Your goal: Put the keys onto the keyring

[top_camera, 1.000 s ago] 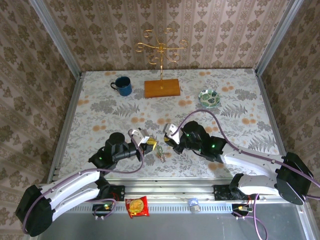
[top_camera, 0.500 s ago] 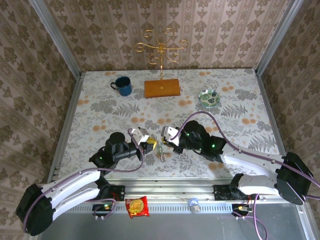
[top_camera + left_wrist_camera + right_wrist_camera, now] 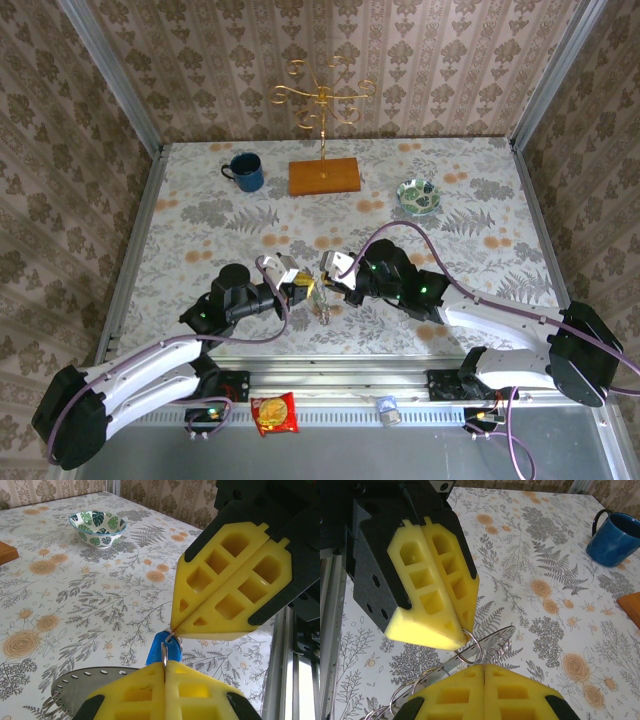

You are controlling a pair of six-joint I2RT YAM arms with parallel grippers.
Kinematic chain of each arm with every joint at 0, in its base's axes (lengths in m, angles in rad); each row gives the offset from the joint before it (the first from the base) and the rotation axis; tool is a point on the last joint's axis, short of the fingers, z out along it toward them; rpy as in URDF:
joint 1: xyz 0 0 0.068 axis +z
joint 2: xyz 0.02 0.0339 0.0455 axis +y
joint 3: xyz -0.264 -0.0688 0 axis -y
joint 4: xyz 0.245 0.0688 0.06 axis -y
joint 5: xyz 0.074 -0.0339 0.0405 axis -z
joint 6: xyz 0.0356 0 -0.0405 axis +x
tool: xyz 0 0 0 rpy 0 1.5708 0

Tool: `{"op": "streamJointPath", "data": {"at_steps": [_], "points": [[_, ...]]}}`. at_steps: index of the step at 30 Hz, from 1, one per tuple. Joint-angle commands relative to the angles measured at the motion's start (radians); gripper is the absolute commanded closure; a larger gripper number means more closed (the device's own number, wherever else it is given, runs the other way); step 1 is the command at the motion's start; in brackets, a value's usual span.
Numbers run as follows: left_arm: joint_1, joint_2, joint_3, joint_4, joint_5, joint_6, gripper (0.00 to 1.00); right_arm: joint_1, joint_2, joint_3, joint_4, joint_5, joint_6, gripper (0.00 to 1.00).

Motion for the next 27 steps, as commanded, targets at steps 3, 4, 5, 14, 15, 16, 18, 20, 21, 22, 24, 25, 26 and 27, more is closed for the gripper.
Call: {"op": "streamJointPath", "data": {"at_steps": [3,4,5,14,15,16,18,20,21,22,24,25,26,27], "points": [[-0.001,0.004,0.016,0.060,0.021,-0.014,1.00,0.003,0.013,0.045,0.031,-0.012,0.007,1.00],[-0.002,0.006,0.016,0.059,0.021,-0.014,1.00,0.005,0.013,0.045,0.033,-0.013,0.009,1.00],[-0.001,0.008,0.016,0.059,0.021,-0.014,1.00,0.005,0.013,0.045,0.034,-0.013,0.010,1.00],[-0.001,0.007,0.014,0.061,0.020,-0.014,1.00,0.007,0.016,0.047,0.036,-0.023,0.015,1.00],[-0.002,0.008,0.014,0.061,0.020,-0.014,1.00,0.006,0.017,0.047,0.036,-0.025,0.015,1.00],[-0.002,0.007,0.014,0.062,0.018,-0.014,1.00,0.006,0.017,0.047,0.036,-0.026,0.015,1.00],[-0.002,0.007,0.014,0.061,0.016,-0.014,1.00,0.006,0.017,0.047,0.033,-0.027,0.014,1.00],[-0.002,0.007,0.014,0.062,0.014,-0.014,1.00,0.008,0.017,0.046,0.032,-0.030,0.014,1.00],[-0.001,0.008,0.014,0.064,0.013,-0.014,1.00,0.008,0.018,0.047,0.031,-0.032,0.014,1.00],[-0.002,0.007,0.014,0.065,0.013,-0.014,1.00,0.008,0.019,0.047,0.031,-0.033,0.015,1.00],[-0.001,0.007,0.014,0.066,0.014,-0.014,1.00,0.008,0.018,0.047,0.032,-0.036,0.016,1.00],[-0.002,0.007,0.014,0.064,0.013,-0.015,1.00,0.009,0.019,0.046,0.033,-0.040,0.017,1.00],[-0.002,0.008,0.014,0.064,0.013,-0.014,1.00,0.009,0.019,0.047,0.033,-0.042,0.017,1.00],[-0.002,0.006,0.014,0.064,0.011,-0.014,1.00,0.009,0.018,0.047,0.033,-0.045,0.017,1.00]]}}
